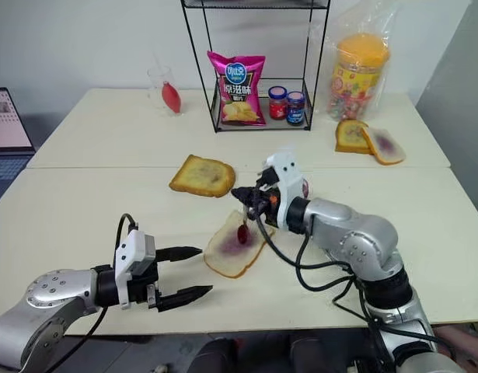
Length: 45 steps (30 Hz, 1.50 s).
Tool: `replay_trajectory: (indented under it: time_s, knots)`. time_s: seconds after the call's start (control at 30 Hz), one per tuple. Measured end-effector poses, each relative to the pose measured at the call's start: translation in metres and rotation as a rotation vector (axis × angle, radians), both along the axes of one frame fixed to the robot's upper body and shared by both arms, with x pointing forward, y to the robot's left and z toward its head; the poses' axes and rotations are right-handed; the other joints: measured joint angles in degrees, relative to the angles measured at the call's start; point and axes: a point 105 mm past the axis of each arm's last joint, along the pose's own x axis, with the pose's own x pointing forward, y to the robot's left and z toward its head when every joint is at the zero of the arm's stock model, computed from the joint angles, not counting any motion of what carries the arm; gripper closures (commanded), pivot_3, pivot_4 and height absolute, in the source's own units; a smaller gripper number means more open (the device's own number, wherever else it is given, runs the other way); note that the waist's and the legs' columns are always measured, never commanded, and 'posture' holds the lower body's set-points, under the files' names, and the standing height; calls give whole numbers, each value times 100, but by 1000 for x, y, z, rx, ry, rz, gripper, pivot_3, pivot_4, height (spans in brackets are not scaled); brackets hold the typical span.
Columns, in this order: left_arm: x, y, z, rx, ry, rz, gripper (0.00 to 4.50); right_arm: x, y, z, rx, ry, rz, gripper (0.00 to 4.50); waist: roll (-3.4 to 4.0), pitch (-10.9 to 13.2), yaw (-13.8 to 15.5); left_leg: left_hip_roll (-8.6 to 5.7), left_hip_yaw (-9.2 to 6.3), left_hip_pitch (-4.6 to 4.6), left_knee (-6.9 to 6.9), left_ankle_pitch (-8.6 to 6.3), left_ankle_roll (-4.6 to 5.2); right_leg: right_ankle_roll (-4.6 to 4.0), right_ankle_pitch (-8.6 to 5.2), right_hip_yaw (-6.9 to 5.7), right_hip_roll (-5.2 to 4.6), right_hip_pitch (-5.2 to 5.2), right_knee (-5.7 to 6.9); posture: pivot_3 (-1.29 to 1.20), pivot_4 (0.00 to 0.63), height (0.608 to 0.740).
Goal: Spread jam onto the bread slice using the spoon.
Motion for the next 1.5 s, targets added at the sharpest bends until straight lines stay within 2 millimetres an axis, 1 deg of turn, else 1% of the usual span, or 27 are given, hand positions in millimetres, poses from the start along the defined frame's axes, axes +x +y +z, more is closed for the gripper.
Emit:
replay_trajectory:
  time_s: [0.1,0.23,0.3,0.43,0.5,0.63,0.77,0.93,1.17,1.33,1.5]
  knots:
    - [-1,2,-1,0,4,19,0,-3,7,7,43,-45,33,4468,0,0,0,1,-1,0,0,0,0,0,0,-1,1,0,0,0,150,740]
    - [1,6,-1,4,-6,48,0,-5,11,13,72,-100,68,4468,0,0,0,0,-1,1,1,0,0,0,0,-1,1,1,0,0,150,740]
    - [-1,8,-4,6,0,74,0,-7,14,15,100,-134,101,4468,-1,-1,-1,0,0,2,0,0,0,0,0,0,0,1,-1,0,150,740]
    - [-3,10,-7,0,-19,115,0,-8,16,9,105,-143,122,4468,-2,-1,0,1,-1,1,0,0,0,-1,0,-1,0,1,0,0,150,740]
    - [-7,6,-10,-20,-39,144,0,-6,16,6,110,-147,129,4468,-2,-1,-2,1,5,4,0,0,0,-1,0,3,-4,2,-1,0,150,740]
    - [-13,7,-15,-12,-32,170,0,-4,20,-2,119,-133,141,4468,-3,-2,-1,1,0,6,1,0,0,-3,1,0,-1,2,2,0,150,740]
    - [-19,9,-20,-12,-11,184,0,-1,23,-15,104,-126,147,4468,-3,-2,-2,0,1,6,2,0,0,-3,1,0,-1,2,3,0,150,740]
    - [-22,9,-21,-7,-30,192,0,6,20,-32,64,-132,141,4468,-4,-2,-2,-2,5,6,2,0,-1,-3,1,2,-3,3,1,0,150,740]
    - [-24,6,-23,-13,-35,184,0,7,19,-34,38,-168,146,4468,-4,-3,-2,-2,2,8,4,0,-1,-3,2,1,-3,4,2,0,150,740]
    - [-20,3,-21,-16,-62,165,0,10,17,-33,21,-193,134,4468,-4,-3,6,-4,2,8,7,1,-1,-3,5,1,-3,7,3,0,150,740]
    - [-15,5,-21,-17,-70,154,0,14,11,-28,17,-213,107,4468,-4,-3,14,-4,1,8,7,1,-1,-3,5,-1,-3,7,3,0,150,740]
